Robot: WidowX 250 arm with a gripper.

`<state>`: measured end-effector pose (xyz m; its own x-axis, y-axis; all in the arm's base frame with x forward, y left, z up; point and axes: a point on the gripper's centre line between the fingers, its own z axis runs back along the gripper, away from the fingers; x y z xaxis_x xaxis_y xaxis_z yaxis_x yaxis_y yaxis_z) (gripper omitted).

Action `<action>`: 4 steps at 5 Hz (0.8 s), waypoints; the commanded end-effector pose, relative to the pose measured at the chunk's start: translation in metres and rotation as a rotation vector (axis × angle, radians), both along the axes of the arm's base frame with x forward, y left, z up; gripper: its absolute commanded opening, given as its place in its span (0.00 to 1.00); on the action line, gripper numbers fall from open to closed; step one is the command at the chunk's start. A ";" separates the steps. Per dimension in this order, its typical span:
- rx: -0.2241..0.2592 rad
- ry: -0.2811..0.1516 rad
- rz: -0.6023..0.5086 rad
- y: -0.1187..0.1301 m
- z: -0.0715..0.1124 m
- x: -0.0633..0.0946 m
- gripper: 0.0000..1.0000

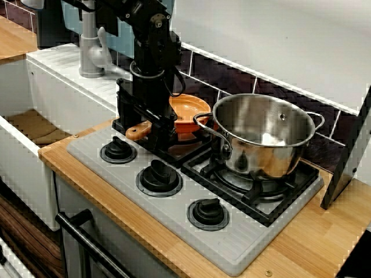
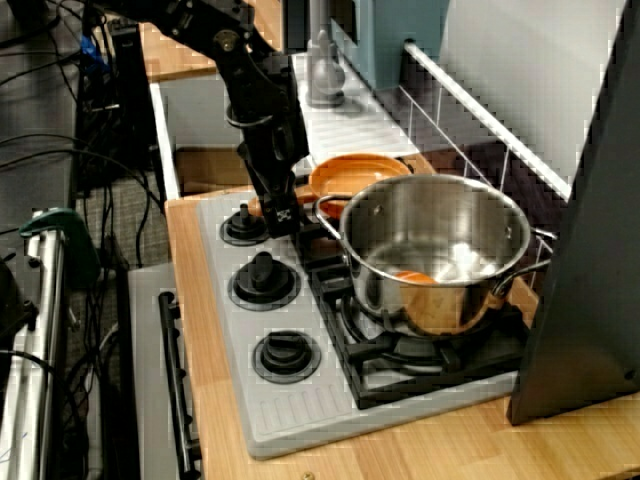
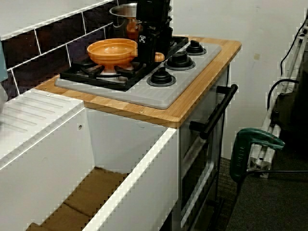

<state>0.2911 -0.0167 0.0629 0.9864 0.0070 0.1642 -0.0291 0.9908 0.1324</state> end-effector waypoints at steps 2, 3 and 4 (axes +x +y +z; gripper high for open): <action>0.012 -0.052 0.002 0.004 0.005 0.006 1.00; -0.015 -0.055 -0.001 0.007 0.008 0.006 0.00; -0.021 -0.061 -0.014 0.007 0.010 -0.001 0.00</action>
<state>0.2846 -0.0105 0.0564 0.9852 0.0011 0.1712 -0.0210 0.9932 0.1143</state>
